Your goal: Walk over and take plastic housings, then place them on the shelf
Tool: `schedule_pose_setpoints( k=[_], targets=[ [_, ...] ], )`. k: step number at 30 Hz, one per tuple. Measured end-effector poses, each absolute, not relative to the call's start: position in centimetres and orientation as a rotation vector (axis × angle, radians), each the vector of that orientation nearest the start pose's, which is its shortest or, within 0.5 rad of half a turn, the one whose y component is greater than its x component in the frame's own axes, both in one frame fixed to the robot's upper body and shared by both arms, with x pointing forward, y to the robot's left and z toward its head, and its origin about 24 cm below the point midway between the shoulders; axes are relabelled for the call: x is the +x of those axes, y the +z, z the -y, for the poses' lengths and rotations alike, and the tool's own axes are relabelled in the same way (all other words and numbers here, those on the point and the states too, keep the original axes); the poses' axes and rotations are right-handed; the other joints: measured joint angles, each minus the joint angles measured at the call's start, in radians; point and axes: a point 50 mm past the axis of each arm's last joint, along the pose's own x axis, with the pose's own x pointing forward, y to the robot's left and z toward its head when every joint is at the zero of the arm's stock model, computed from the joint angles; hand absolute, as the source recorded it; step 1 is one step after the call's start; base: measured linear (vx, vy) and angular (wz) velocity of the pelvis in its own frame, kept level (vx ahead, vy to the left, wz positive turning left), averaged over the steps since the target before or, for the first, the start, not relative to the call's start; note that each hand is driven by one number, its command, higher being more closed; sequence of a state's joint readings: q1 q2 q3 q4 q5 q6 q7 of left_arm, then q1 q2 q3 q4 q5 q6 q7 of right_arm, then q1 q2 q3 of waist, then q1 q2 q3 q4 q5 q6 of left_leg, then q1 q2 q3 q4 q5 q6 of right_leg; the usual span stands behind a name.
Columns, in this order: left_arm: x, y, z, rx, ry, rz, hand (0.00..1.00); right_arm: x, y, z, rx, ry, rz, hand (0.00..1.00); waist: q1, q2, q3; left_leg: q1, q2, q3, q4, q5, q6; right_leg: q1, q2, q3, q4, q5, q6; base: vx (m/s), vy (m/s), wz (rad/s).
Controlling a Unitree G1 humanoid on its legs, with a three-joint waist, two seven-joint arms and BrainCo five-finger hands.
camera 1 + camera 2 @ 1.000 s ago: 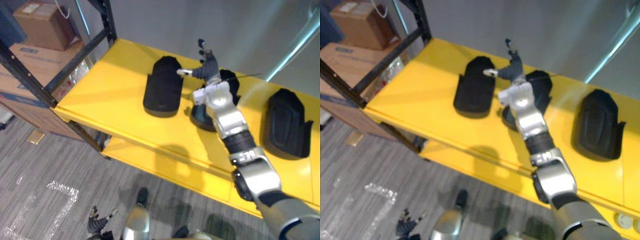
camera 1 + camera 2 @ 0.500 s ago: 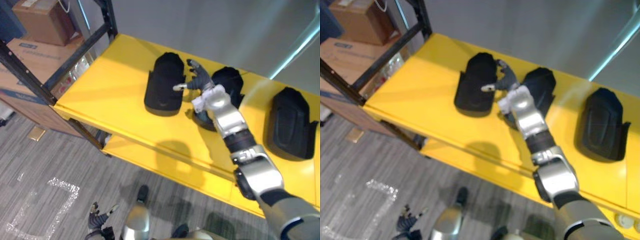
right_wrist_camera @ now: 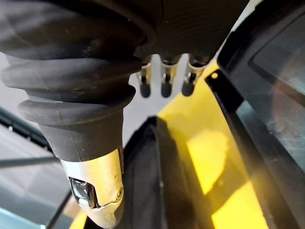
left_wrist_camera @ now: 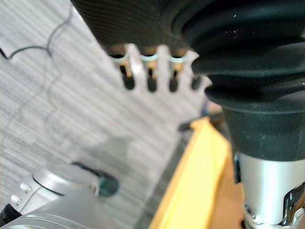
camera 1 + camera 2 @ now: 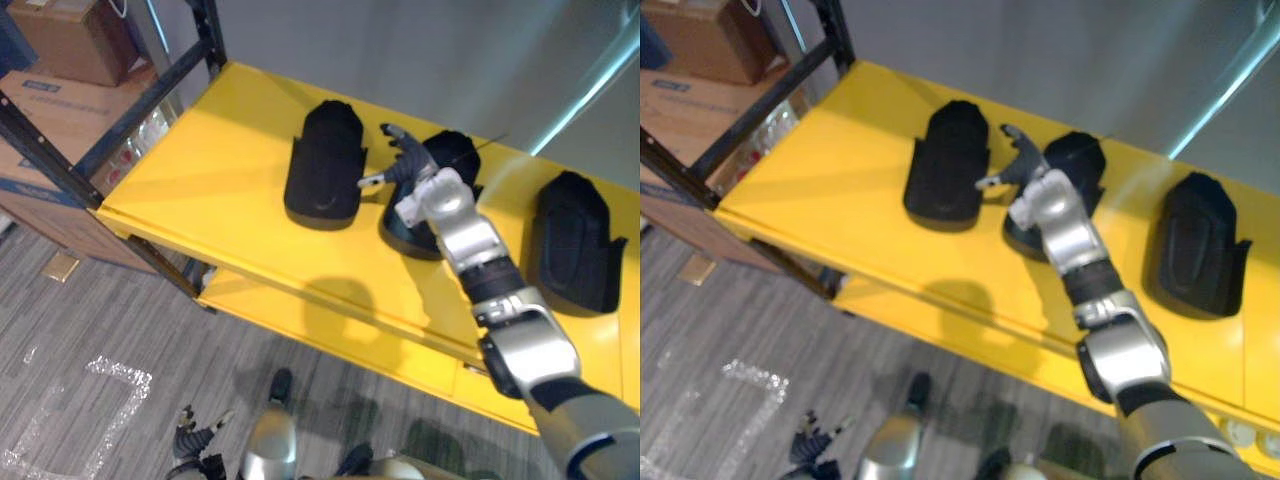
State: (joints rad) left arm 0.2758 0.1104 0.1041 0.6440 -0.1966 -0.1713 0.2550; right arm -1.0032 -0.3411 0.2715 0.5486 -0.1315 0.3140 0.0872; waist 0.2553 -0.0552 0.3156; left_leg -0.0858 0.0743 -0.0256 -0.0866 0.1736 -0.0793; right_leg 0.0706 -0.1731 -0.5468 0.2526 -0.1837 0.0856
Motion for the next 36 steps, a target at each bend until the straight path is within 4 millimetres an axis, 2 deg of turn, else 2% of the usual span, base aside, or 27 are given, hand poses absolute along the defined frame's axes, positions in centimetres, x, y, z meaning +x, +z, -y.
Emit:
schedule_pose_setpoints(
  k=[4,10,24,27,36],
  targets=[
    [10.4,-11.8,-23.2,0.003,0.539,-0.723,0.0,39.8,21.3,11.8,-0.687,0.212,0.134,0.0,-0.005,-0.004,0.002,0.001,0.0,0.001,0.0,0.0,0.0,0.0,0.0,0.001,0.0,0.0,0.0,-0.02,-0.034,-0.01],
    [10.5,-11.8,-23.2,0.005,0.538,-0.725,0.0,39.2,21.0,10.7,-0.716,0.287,0.167,0.0,-0.007,-0.025,0.001,0.001,0.0,0.003,0.0,-0.002,0.004,0.0,-0.001,0.002,-0.001,0.0,0.0,-0.01,-0.034,0.0],
    [10.5,-11.7,-23.5,0.022,0.536,-0.733,0.0,38.4,17.4,10.5,-0.777,0.423,0.057,0.0,-0.009,-0.05,-0.012,0.002,-0.001,0.004,0.0,-0.002,0.004,0.0,0.0,0.003,-0.002,0.001,0.001,-0.01,-0.015,0.0],
    [10.4,-11.6,-24.0,0.038,0.539,-0.731,0.0,38.1,16.5,10.4,-0.779,0.457,0.047,0.0,-0.009,-0.065,-0.022,0.002,-0.001,0.004,0.0,-0.002,0.003,0.0,0.0,0.004,-0.003,0.001,0.001,0.0,0.0,0.0],
    [10.5,-11.4,-24.4,0.048,0.54,-0.725,0.0,37.8,15.8,10.4,-0.742,0.459,0.073,0.0,-0.009,-0.075,-0.029,0.004,-0.001,0.005,-0.001,-0.004,0.007,0.001,0.0,0.007,-0.004,0.004,0.002,0.0,0.0,0.0]
  ],
)
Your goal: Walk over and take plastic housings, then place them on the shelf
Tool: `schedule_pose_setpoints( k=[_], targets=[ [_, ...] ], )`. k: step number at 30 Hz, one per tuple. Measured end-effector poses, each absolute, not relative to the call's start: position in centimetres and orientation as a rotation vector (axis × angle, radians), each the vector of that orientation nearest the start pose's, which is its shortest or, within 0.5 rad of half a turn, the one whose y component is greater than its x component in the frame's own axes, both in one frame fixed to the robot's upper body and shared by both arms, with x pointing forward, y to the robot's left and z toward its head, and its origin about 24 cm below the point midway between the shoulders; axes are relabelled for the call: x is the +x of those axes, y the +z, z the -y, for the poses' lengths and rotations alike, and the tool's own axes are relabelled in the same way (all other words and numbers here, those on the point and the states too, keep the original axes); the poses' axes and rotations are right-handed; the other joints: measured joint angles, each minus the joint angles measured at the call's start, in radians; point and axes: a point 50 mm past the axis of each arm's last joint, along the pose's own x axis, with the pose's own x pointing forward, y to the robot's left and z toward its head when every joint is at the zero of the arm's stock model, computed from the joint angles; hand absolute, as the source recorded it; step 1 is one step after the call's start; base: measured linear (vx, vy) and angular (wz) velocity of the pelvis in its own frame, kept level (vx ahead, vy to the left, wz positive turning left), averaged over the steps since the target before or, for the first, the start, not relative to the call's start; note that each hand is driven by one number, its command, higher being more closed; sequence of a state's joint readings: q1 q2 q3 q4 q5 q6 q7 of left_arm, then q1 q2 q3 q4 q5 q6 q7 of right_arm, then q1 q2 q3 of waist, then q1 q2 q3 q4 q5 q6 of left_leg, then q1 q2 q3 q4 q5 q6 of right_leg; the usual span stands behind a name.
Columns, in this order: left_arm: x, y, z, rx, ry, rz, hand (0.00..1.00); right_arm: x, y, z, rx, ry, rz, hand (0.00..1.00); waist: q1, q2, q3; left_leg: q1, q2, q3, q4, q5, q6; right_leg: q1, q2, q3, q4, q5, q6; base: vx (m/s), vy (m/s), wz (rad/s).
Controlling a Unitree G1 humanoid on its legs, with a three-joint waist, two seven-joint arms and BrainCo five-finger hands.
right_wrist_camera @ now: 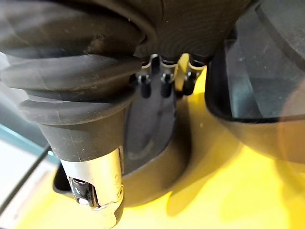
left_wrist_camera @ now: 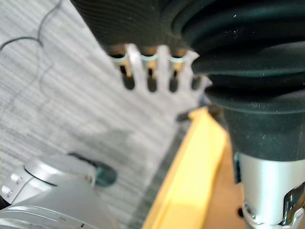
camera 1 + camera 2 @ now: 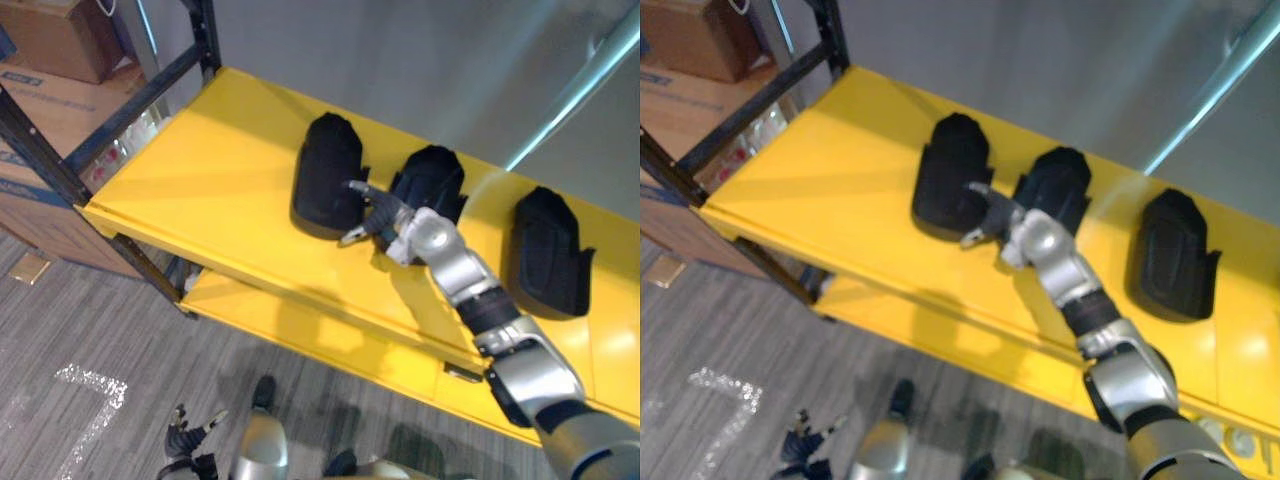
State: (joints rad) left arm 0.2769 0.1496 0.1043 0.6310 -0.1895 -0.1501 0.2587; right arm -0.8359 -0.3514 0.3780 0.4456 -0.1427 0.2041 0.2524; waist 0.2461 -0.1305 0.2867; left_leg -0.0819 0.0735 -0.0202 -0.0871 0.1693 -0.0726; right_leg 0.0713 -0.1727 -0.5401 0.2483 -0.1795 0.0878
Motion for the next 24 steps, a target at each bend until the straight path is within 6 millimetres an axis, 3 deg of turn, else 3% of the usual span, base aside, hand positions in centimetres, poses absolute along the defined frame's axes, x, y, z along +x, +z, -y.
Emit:
schedule_pose_setpoints(
  k=[6,14,20,24],
  targets=[
    [10.5,-11.4,-24.3,0.048,0.54,-0.725,0.0,37.6,16.4,10.0,-0.646,0.418,0.142,0.0,0.001,0.0,0.0,-0.001,-0.001,0.0,0.0,0.002,-0.003,0.0,0.001,0.0,-0.003,0.001,0.001,0.0,0.0,0.0],
    [10.5,-11.5,-24.1,0.048,0.531,-0.726,0.0,36.6,18.5,7.1,-0.46,0.412,0.319,0.0,0.001,0.003,-0.001,0.002,-0.007,-0.006,0.001,0.002,-0.004,0.007,0.003,-0.003,-0.008,0.001,0.001,0.0,0.0,0.01],
    [10.5,-11.6,-23.9,0.048,0.522,-0.73,0.0,36.0,18.7,5.3,-0.39,0.415,0.356,0.0,0.001,0.014,0.001,0.012,-0.013,-0.026,0.001,-0.002,0.002,0.032,0.002,-0.021,-0.024,0.001,0.003,-0.02,-0.019,0.08],
    [10.2,-11.6,-23.8,0.047,0.525,-0.737,0.0,35.5,17.8,4.0,-0.361,0.444,0.328,0.0,0.005,0.019,0.002,0.011,-0.014,-0.027,0.001,-0.002,0.002,0.033,0.002,-0.023,-0.027,-0.001,-0.001,-0.01,-0.012,0.01]
  ],
)
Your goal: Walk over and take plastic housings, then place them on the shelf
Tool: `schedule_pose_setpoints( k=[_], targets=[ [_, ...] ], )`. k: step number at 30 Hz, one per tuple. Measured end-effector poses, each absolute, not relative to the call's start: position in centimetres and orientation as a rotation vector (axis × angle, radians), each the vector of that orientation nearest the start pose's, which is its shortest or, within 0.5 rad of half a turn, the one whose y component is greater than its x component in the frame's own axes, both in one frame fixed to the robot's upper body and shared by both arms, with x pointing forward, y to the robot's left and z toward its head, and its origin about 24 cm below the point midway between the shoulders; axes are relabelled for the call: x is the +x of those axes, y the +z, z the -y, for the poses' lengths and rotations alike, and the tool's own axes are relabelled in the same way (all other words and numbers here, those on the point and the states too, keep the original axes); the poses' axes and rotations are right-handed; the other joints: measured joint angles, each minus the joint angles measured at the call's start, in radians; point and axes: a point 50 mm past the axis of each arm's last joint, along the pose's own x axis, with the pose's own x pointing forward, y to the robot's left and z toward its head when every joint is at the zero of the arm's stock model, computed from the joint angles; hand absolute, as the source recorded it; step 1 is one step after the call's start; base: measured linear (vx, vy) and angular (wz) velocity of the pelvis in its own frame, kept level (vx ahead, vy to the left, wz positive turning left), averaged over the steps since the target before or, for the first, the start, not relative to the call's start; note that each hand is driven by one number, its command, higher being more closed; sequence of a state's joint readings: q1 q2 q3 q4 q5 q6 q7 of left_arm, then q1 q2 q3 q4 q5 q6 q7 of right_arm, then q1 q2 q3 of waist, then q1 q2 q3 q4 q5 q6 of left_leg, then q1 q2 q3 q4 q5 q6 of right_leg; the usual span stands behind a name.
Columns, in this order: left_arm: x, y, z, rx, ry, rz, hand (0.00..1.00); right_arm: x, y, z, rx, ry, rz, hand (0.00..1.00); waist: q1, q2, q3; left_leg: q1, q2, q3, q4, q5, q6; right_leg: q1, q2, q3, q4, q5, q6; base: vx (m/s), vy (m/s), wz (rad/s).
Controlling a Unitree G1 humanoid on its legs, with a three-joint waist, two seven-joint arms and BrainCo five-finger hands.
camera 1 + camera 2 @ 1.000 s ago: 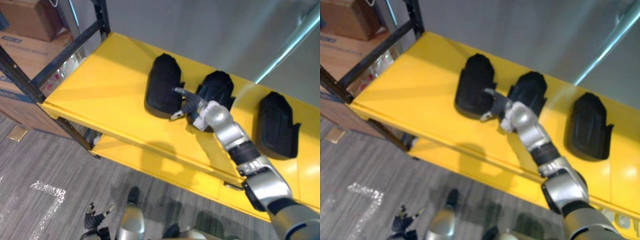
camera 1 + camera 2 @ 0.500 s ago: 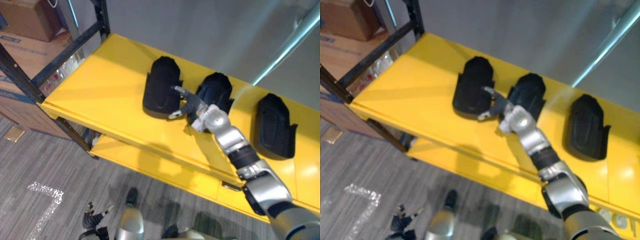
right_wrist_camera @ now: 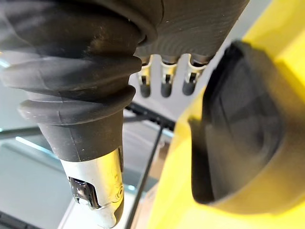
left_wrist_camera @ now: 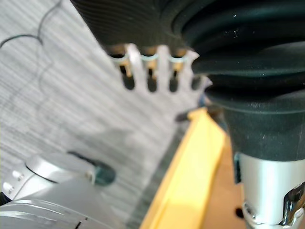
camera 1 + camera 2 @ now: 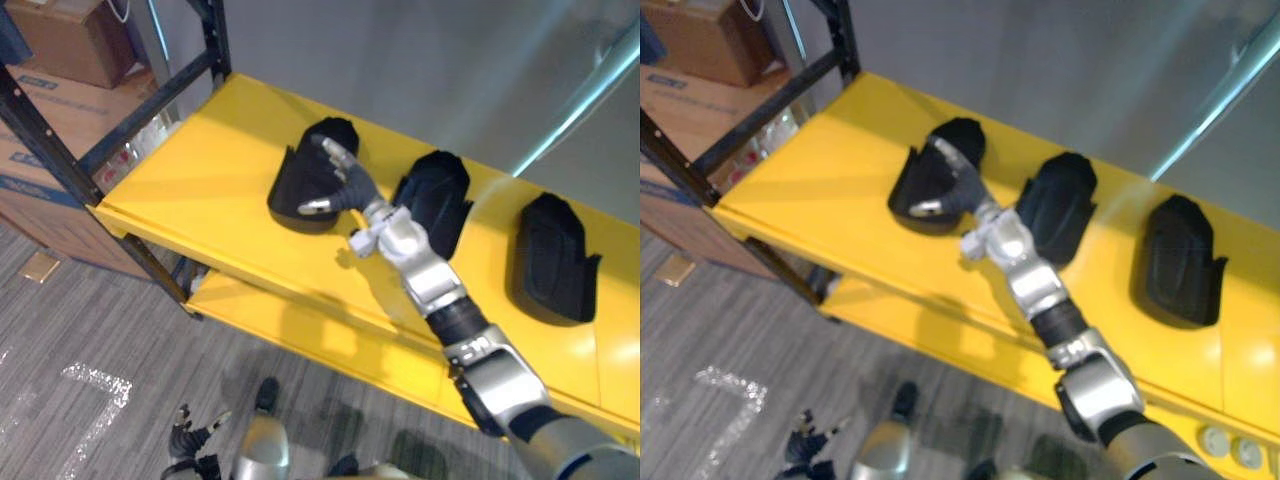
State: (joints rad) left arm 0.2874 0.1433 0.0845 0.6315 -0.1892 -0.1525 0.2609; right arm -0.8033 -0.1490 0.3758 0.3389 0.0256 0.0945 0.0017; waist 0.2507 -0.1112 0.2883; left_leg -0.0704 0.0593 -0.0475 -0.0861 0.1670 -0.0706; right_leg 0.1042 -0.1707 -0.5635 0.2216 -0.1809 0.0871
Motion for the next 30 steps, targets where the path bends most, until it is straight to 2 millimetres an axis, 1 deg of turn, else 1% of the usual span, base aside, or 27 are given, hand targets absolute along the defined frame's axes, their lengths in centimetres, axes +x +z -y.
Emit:
schedule_pose_setpoints(
  k=[4,6,9,10,12,13,15,16,18,19,20,23,25,27,30],
  targets=[
    [10.2,-11.7,-23.6,0.047,0.52,-0.739,0.0,35.4,17.1,3.6,-0.364,0.429,0.3,0.0,0.002,0.004,0.002,-0.001,-0.001,-0.001,0.0,0.001,-0.001,0.001,0.0,-0.002,-0.002,0.002,0.004,0.0,-0.035,0.01],
    [10.1,-11.8,-23.5,0.049,0.514,-0.741,0.0,35.4,17.1,3.8,-0.389,0.386,0.313,0.0,0.002,0.005,0.001,-0.001,-0.001,-0.001,0.0,0.002,-0.003,0.001,0.0,-0.002,-0.004,0.002,0.004,0.0,-0.016,0.0],
    [10.1,-11.8,-23.4,0.05,0.51,-0.739,0.0,35.9,17.2,4.7,-0.446,0.3,0.326,0.0,0.0,0.008,0.0,-0.001,-0.001,-0.001,0.0,0.002,-0.003,0.001,0.001,-0.002,-0.005,0.003,0.004,-0.01,-0.032,0.0],
    [10.1,-11.8,-23.3,0.049,0.508,-0.737,0.0,36.1,17.3,5.6,-0.495,0.254,0.325,0.0,-0.002,0.012,-0.002,-0.002,-0.001,-0.001,0.0,0.002,-0.003,0.001,0.0,-0.002,-0.006,0.004,0.005,0.0,0.0,0.0],
    [10.1,-11.8,-23.3,0.05,0.508,-0.738,0.0,36.4,17.6,6.6,-0.552,0.193,0.345,0.0,-0.006,0.013,-0.003,-0.001,-0.001,0.0,0.0,0.002,-0.003,0.001,0.001,-0.002,-0.006,0.004,0.006,-0.01,-0.016,0.0],
    [10.1,-11.9,-23.3,0.05,0.508,-0.738,0.0,36.7,18.1,8.0,-0.584,0.128,0.36,0.0,-0.01,0.013,-0.003,-0.001,0.0,0.001,0.0,0.003,-0.004,0.001,0.001,-0.001,-0.007,0.005,0.007,-0.02,-0.033,-0.02],
    [10.0,-11.9,-23.3,0.05,0.508,-0.739,0.0,36.9,19.0,9.7,-0.604,0.059,0.386,0.0,-0.017,0.013,-0.003,0.0,0.0,0.003,0.0,0.003,-0.004,0.001,0.002,0.002,-0.008,0.006,0.008,-0.01,-0.025,-0.03],
    [10.0,-11.9,-23.3,0.05,0.509,-0.739,0.0,36.9,19.4,10.2,-0.607,0.039,0.4,0.0,-0.02,0.013,-0.003,0.0,0.001,0.004,0.0,0.003,-0.004,0.0,0.002,0.003,-0.008,0.007,0.008,-0.01,-0.022,-0.07],
    [10.0,-11.9,-23.4,0.05,0.51,-0.739,0.0,36.6,21.0,11.7,-0.629,0.003,0.453,0.0,-0.025,0.013,-0.003,0.002,0.005,0.016,0.0,0.003,-0.004,0.0,0.008,0.015,-0.014,0.014,0.007,-0.01,-0.038,-0.14],
    [10.0,-11.9,-23.4,0.051,0.51,-0.739,0.0,36.5,21.3,11.9,-0.633,0.001,0.463,0.0,-0.026,0.013,-0.003,0.003,0.008,0.02,0.0,0.003,-0.004,0.0,0.011,0.019,-0.016,0.018,0.005,0.0,-0.047,-0.21],
    [10.0,-11.9,-23.4,0.051,0.51,-0.739,0.0,36.4,21.7,12.0,-0.635,0.017,0.471,0.0,-0.028,0.013,-0.003,0.002,0.012,0.028,0.0,0.003,-0.004,-0.001,0.016,0.025,-0.026,0.025,0.003,0.0,-0.044,-0.16],
    [10.0,-11.9,-23.4,0.051,0.51,-0.741,0.0,36.4,21.4,11.6,-0.653,0.103,0.443,0.0,-0.047,0.013,-0.003,0.004,0.015,0.033,0.0,0.003,-0.004,-0.002,0.018,0.03,-0.029,0.027,0.002,-0.01,-0.026,-0.08],
    [10.0,-11.9,-23.4,0.051,0.51,-0.742,0.0,36.3,21.1,11.2,-0.669,0.153,0.429,0.0,-0.046,0.013,-0.003,0.007,0.016,0.036,0.0,0.003,-0.004,-0.002,0.019,0.036,-0.029,0.028,0.001,-0.01,-0.022,-0.07],
    [9.8,-12.1,-23.4,0.053,0.512,-0.755,0.0,36.2,20.5,10.3,-0.704,0.246,0.404,0.0,-0.045,0.013,-0.003,0.01,0.017,0.041,-0.001,0.001,-0.004,-0.001,0.019,0.04,-0.028,0.028,0.001,-0.02,-0.02,-0.06],
    [9.6,-12.2,-23.4,0.053,0.513,-0.762,0.0,36.0,19.7,9.5,-0.732,0.331,0.374,0.0,-0.044,0.012,-0.004,0.011,0.017,0.042,-0.001,0.001,-0.003,-0.001,0.019,0.041,-0.029,0.028,0.001,0.0,0.0,0.0]
  ],
)
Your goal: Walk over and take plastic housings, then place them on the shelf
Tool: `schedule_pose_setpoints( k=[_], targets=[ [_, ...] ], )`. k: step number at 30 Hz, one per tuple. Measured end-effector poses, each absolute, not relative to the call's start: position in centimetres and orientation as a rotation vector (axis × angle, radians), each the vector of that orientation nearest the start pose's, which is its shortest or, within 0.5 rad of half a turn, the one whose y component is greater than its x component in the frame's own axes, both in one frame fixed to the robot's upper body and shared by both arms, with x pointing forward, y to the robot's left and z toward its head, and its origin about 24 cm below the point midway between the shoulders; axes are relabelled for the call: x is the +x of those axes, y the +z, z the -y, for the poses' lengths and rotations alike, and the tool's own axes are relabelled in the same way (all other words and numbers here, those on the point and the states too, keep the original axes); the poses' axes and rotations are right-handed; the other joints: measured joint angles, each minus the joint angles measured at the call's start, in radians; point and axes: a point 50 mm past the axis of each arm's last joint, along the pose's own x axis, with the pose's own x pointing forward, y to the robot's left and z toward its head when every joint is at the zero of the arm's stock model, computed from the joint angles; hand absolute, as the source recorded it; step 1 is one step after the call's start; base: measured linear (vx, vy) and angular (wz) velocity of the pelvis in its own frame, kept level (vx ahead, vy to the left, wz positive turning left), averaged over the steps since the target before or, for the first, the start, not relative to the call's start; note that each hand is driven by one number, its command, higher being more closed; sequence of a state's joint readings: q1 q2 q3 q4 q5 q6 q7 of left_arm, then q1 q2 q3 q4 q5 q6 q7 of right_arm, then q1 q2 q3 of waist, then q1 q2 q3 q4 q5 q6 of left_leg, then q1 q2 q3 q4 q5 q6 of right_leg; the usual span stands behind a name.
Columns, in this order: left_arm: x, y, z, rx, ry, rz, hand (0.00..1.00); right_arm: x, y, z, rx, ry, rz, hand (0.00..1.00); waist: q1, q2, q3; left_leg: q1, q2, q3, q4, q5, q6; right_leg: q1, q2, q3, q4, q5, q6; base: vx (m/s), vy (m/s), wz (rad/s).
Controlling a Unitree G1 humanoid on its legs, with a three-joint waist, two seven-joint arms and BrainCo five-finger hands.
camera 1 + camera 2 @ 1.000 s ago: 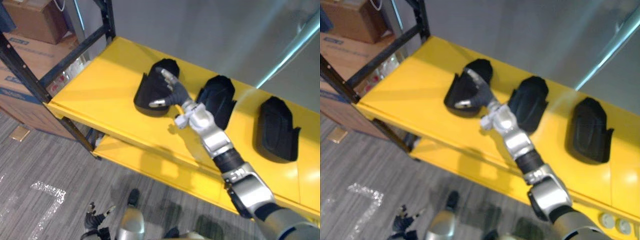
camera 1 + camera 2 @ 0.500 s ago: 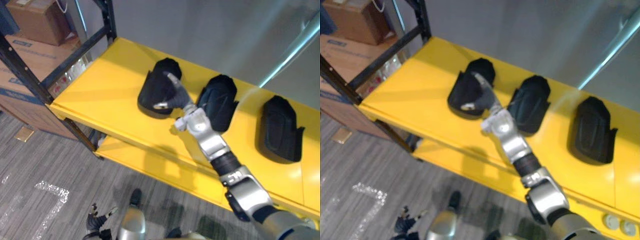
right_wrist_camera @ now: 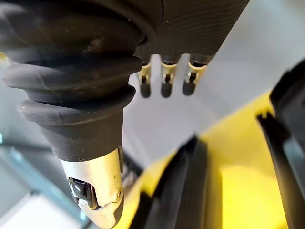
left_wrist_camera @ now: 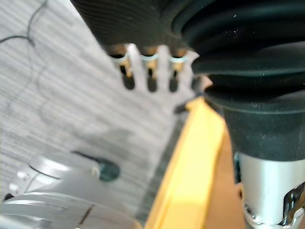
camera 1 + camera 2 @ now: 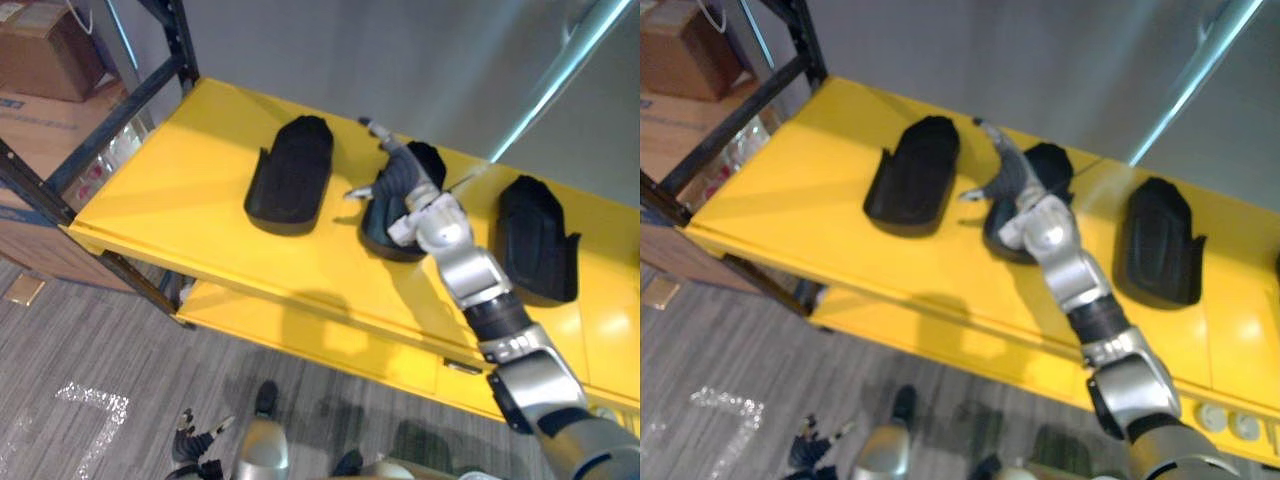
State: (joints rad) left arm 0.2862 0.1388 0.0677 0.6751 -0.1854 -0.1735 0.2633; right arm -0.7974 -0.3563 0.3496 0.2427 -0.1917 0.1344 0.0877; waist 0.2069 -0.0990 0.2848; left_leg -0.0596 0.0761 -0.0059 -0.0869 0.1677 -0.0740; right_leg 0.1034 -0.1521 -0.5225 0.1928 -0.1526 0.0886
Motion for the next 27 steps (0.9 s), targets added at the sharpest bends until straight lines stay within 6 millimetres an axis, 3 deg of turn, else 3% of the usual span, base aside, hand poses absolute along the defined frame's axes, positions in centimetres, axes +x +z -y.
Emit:
schedule_pose_setpoints(
  k=[8,12,27],
  targets=[
    [9.4,-12.3,-23.6,0.055,0.524,-0.771,0.0,35.6,18.2,8.3,-0.781,0.483,0.314,0.0,0.002,-0.009,-0.006,-0.004,-0.002,0.001,0.0,-0.004,0.006,-0.001,-0.002,0.0,-0.009,0.004,0.004,0.0,0.0,0.0],
    [9.4,-12.3,-23.7,0.057,0.523,-0.771,0.0,35.4,17.5,8.2,-0.786,0.511,0.288,0.0,0.005,-0.02,-0.013,-0.012,-0.003,0.002,0.0,-0.002,0.003,-0.008,-0.004,0.0,-0.009,0.007,0.005,0.01,-0.015,0.01],
    [9.4,-12.3,-23.8,0.06,0.523,-0.778,0.0,35.3,16.4,8.1,-0.814,0.565,0.239,0.0,0.006,-0.02,-0.013,-0.013,-0.006,0.002,0.0,-0.002,0.003,-0.011,-0.004,0.001,-0.005,0.007,0.005,0.0,0.0,0.0]
  ],
)
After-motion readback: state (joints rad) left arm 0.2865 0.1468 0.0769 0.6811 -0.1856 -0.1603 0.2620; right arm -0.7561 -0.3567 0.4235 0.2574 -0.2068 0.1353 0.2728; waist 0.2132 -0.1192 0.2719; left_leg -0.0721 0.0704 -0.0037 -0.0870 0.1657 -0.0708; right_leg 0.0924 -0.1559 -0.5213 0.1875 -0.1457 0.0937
